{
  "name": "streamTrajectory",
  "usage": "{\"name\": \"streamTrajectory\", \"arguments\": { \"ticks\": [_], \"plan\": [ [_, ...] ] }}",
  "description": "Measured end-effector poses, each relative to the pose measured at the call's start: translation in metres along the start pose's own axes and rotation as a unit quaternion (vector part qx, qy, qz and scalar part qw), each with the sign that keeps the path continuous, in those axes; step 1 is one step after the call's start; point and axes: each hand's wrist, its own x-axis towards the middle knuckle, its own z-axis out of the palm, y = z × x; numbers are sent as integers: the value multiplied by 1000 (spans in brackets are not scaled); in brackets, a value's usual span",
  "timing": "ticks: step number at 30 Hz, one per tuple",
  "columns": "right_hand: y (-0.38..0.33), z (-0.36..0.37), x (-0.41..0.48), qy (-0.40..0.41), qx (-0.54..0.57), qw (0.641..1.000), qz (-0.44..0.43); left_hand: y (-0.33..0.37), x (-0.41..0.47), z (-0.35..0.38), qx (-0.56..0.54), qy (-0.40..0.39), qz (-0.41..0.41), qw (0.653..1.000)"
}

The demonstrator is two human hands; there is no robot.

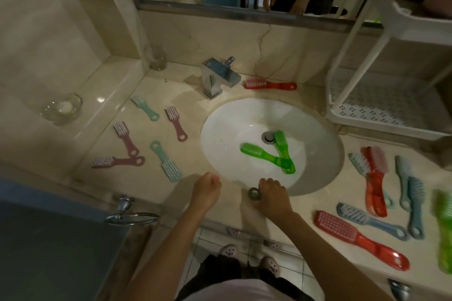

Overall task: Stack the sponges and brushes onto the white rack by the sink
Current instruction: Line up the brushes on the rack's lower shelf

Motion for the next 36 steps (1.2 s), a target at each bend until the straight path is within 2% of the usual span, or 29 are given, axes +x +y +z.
{"name": "streamTrajectory", "arguments": {
  "ticks": [7, 12, 14, 20, 23, 27, 32, 36],
  "plan": [
    [-12, -2, 12, 9, -15, 1000, -19, -4, 18, -20, -49, 46, -5, 998],
    [-37, -14, 29, 56, 54, 995, -61, -24, 44, -59, -81, 187, -51, 978],
    [-53, -21, 37, 55, 87, 992, -75, -31, 56, -74, -48, 207, -84, 973],
    [-90, -38, 62, 53, 189, 979, -63, -43, 81, -84, 12, 136, -136, 981],
    [-93, -46, 71, 56, 246, 967, -31, -48, 88, -83, 62, 116, -120, 984],
    [-82, -59, 77, 78, 280, 957, 18, -50, 96, -84, 71, 87, -108, 988],
    [-58, -71, 78, 122, 344, 928, 75, -47, 94, -86, 155, 88, -58, 982],
    [-35, -88, 71, 155, 403, 896, 100, -24, 89, -78, 99, 90, -16, 991]
  ]
}}
